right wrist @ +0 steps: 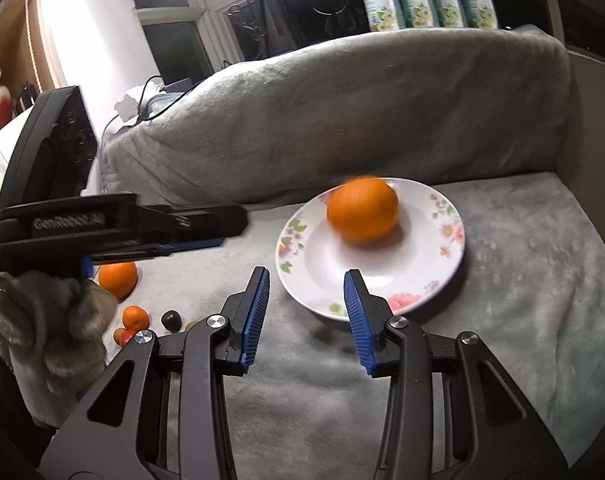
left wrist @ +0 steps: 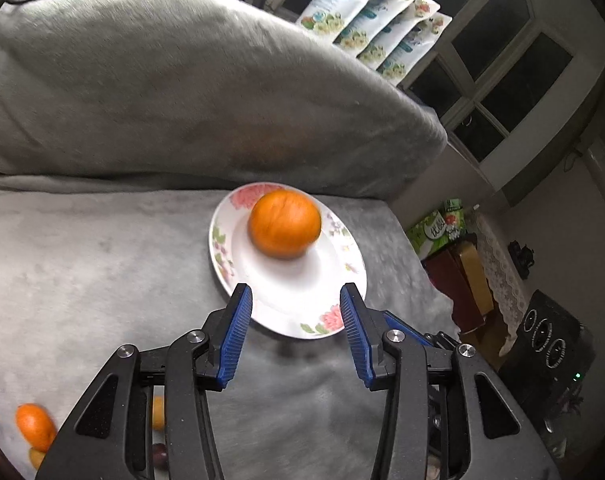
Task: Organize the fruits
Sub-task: 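Withdraw the right tool from the plate toward the small fruits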
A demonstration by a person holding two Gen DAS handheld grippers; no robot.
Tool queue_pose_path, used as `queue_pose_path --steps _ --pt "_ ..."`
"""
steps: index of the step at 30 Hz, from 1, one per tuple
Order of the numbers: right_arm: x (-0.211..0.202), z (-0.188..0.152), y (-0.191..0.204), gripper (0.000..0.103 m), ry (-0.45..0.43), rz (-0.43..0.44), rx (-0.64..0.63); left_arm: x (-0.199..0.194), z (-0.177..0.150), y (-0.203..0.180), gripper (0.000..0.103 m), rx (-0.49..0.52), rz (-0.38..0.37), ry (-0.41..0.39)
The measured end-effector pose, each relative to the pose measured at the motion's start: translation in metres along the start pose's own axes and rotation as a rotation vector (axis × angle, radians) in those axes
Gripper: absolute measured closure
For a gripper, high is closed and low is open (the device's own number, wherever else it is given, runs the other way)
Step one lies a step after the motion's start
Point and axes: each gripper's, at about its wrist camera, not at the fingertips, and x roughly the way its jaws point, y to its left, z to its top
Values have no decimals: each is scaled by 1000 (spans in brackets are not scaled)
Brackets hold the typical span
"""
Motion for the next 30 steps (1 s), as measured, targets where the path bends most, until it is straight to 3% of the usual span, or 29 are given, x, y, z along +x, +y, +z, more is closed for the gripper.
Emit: queue_pose_path --steps 12,14,18,20,24,30 --pt "-18 -1 -5 62 -25 -29 4 -23 -3 -5 59 12 -1 -42" --pt "-20 -2 -5 61 -25 -29 8 -27 -4 -4 55 7 0 -49" --pt "-24 -4 -3 30 -37 -30 14 -40 -9 1 50 0 6 -66" --pt "-27 -4 0 28 -46 -31 3 -48 -12 4 41 -4 13 -87" --pt "-31 -4 6 16 -63 -26 -3 -67 -18 14 41 -22 33 -125" --pt "-32 -7 13 15 -72 5 -4 -101 -30 35 37 -38 70 -230"
